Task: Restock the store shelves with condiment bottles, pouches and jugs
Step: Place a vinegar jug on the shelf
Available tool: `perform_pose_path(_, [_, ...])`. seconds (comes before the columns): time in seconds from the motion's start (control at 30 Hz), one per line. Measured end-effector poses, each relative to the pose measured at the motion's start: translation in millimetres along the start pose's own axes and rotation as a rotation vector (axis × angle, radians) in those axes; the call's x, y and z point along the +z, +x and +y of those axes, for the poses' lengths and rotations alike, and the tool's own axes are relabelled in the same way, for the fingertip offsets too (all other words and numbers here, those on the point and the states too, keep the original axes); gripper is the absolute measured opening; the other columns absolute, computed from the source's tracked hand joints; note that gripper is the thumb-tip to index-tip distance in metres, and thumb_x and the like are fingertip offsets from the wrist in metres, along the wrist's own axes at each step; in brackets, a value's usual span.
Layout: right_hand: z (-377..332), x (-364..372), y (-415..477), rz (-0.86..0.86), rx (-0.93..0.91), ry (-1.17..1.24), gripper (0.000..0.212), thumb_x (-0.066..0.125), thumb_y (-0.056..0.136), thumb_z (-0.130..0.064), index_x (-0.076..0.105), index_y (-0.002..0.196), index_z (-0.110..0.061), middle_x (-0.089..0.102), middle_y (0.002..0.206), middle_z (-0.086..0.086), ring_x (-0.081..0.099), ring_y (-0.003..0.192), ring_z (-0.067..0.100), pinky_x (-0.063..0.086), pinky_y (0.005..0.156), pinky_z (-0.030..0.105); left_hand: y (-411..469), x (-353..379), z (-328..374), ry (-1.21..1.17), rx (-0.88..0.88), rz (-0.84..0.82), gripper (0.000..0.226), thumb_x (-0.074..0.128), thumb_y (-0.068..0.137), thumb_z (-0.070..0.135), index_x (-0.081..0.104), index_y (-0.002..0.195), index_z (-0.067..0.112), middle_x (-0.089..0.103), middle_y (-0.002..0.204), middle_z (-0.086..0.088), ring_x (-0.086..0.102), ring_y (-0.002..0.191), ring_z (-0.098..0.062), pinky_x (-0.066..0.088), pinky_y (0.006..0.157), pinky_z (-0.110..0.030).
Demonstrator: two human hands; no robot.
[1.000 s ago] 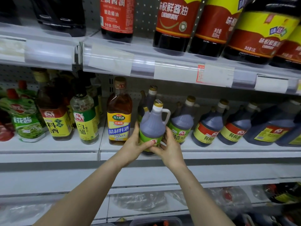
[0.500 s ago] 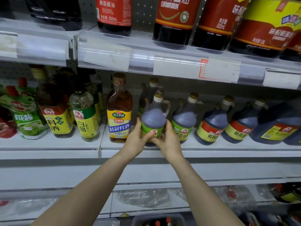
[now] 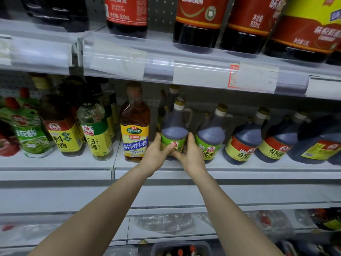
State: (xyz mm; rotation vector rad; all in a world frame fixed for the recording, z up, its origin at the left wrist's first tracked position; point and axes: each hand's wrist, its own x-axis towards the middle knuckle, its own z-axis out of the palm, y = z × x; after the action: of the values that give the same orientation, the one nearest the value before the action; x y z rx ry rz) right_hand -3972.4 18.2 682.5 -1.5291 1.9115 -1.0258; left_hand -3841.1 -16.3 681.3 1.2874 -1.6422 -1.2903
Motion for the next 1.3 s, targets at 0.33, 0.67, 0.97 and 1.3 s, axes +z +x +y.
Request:
perform_pose_path(0.33, [1.8, -2.7, -4.8, -0.025, -0.049, 0.041, 0.073, 0.064, 0.098, -0.029, 0.024, 0.157, -0.012, 0.047, 0.153, 0.007, 0.048, 0.138, 0.026, 0.044, 0.112, 0.046, 0.5, 0.5, -8.2, 0.024, 0.010, -0.005, 0.074, 0.051, 0.100, 0.040, 0.012, 0.159, 0.016, 0.044, 0.153, -0.004, 0.042, 0.139, -0.019, 0.036, 0.115, -0.036])
perform_pose_path(0.67, [0.9, -0.8, 2.3, -0.017, -0.037, 0.028, 0.061, 0.063, 0.099, -0.029, 0.034, 0.149, -0.012, 0.053, 0.146, 0.008, 0.053, 0.131, 0.027, 0.048, 0.107, 0.045, 6.9, 0.3, -6.5, 0.020, -0.005, -0.005, 0.064, 0.050, 0.100, 0.041, 0.025, 0.154, 0.017, 0.051, 0.145, -0.007, 0.050, 0.132, -0.023, 0.042, 0.111, -0.046])
perform_pose_path(0.97, [-0.9, -1.9, -0.6, -0.040, -0.002, -0.017, 0.062, 0.058, 0.101, -0.025, 0.029, 0.154, -0.012, 0.051, 0.148, 0.010, 0.052, 0.133, 0.028, 0.045, 0.110, 0.046, -2.7, 3.5, -17.7, 0.003, 0.011, 0.017, 0.059, 0.048, 0.104, 0.022, 0.022, 0.157, 0.016, 0.048, 0.148, -0.006, 0.046, 0.135, -0.021, 0.037, 0.115, -0.040])
perform_pose_path(1.3, [30.3, -0.5, -68.7, 0.092, -0.016, 0.026, 0.046, 0.057, 0.103, -0.018, 0.048, 0.148, -0.013, 0.057, 0.145, 0.005, 0.055, 0.131, 0.018, 0.045, 0.107, 0.029, -54.7, 24.1, -42.0, -0.110, 0.154, 0.121, 0.040, 0.054, 0.100, 0.009, 0.051, 0.139, 0.017, 0.056, 0.135, 0.005, 0.054, 0.121, -0.007, 0.041, 0.086, 0.000])
